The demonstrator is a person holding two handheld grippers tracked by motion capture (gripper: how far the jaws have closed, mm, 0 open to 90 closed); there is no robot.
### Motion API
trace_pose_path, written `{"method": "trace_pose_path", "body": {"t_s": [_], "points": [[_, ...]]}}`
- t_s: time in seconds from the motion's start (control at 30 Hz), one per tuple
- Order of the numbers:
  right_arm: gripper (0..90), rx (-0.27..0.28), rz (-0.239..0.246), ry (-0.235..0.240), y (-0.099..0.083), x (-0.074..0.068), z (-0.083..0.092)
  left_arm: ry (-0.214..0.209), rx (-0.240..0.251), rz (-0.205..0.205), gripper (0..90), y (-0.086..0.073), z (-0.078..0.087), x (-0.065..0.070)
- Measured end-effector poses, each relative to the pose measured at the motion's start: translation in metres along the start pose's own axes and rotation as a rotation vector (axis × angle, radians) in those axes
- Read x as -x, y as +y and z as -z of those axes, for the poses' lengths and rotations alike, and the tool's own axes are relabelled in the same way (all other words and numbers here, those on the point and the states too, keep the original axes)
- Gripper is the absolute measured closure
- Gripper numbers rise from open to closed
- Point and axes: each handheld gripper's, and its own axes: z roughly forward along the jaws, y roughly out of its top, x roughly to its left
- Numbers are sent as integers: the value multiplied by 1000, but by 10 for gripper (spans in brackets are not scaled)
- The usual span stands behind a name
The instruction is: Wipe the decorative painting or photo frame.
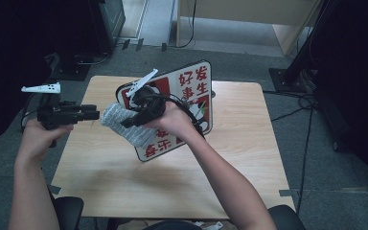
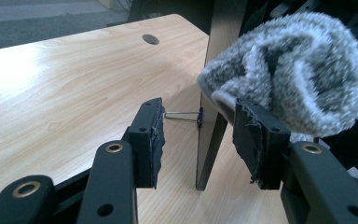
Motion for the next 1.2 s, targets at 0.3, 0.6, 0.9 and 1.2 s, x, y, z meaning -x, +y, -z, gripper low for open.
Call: {"method": "trace_pose_path", "body": {"t_s": [0.3,0.6,0.9,1.2], "points": [[668,-7,-19,8,-12,1,-6,-17,-21,11,532,5,-11,2],[668,-17,-23,4,-22,2,-9,-32,-27,-4,539,10,-21,5],[668,-30,-25,2,-28,2,-14,-58,-29,-8,542,20,-33,6],[667,-36,-29,-1,-33,2,-17,-105,-35,-30,543,31,-47,9]]}}
